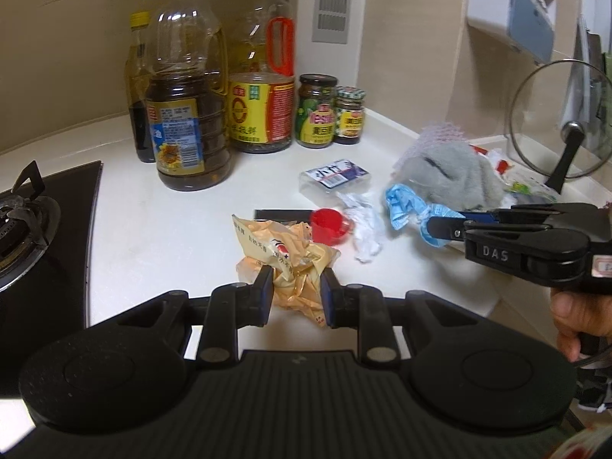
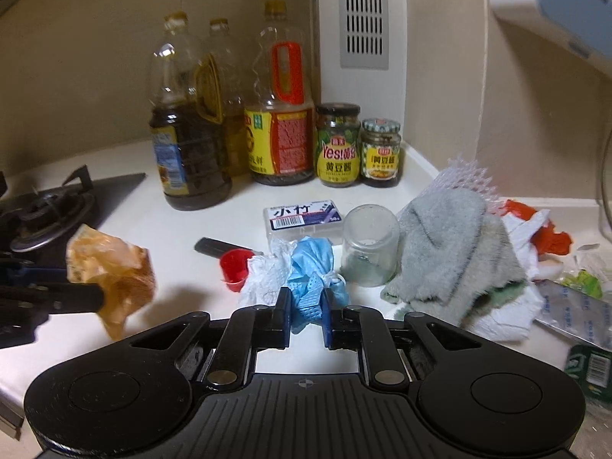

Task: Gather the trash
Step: 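Grasp the yellow snack wrapper with the left tool while the right tool grasps the blue mask, then carry the yellow wrapper and blue mask down over the wastebasket with both tools, then open the left tool to drop the wrapper while the right tool releases the mask, then raise both tools back toward the counter, then grasp the red measuring cup with the left tool while the right tool grasps crumpled white paper, then carry the red cup and white paper down over the wastebasket with both tools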

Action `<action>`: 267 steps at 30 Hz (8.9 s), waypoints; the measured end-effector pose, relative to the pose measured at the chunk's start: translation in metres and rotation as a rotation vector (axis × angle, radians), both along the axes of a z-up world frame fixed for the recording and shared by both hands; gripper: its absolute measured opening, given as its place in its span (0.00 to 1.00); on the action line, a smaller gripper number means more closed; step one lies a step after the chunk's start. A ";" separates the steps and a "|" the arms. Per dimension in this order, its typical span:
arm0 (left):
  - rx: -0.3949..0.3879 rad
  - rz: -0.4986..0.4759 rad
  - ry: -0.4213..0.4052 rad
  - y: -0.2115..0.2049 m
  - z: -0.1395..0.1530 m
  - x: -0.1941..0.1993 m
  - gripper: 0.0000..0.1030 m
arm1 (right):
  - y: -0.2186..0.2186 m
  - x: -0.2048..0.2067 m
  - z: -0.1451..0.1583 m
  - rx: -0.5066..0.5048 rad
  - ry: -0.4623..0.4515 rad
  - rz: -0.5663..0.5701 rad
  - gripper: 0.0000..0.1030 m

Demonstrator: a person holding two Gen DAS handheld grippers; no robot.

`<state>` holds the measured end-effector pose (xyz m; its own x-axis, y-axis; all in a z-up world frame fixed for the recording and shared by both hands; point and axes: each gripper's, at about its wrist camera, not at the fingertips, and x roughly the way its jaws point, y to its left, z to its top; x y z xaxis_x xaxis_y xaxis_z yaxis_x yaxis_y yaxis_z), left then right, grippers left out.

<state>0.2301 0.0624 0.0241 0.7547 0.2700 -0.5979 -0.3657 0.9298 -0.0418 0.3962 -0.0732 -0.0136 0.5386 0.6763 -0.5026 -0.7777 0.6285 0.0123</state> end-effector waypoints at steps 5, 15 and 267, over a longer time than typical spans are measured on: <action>-0.013 -0.028 0.009 -0.016 0.000 -0.012 0.22 | -0.024 -0.025 0.014 0.025 -0.004 0.006 0.15; -0.020 -0.124 0.051 -0.053 -0.001 -0.043 0.22 | -0.079 -0.083 0.021 0.023 0.032 0.079 0.15; -0.019 -0.238 0.102 -0.081 -0.028 -0.012 0.32 | -0.103 -0.068 -0.005 -0.076 0.209 0.033 0.23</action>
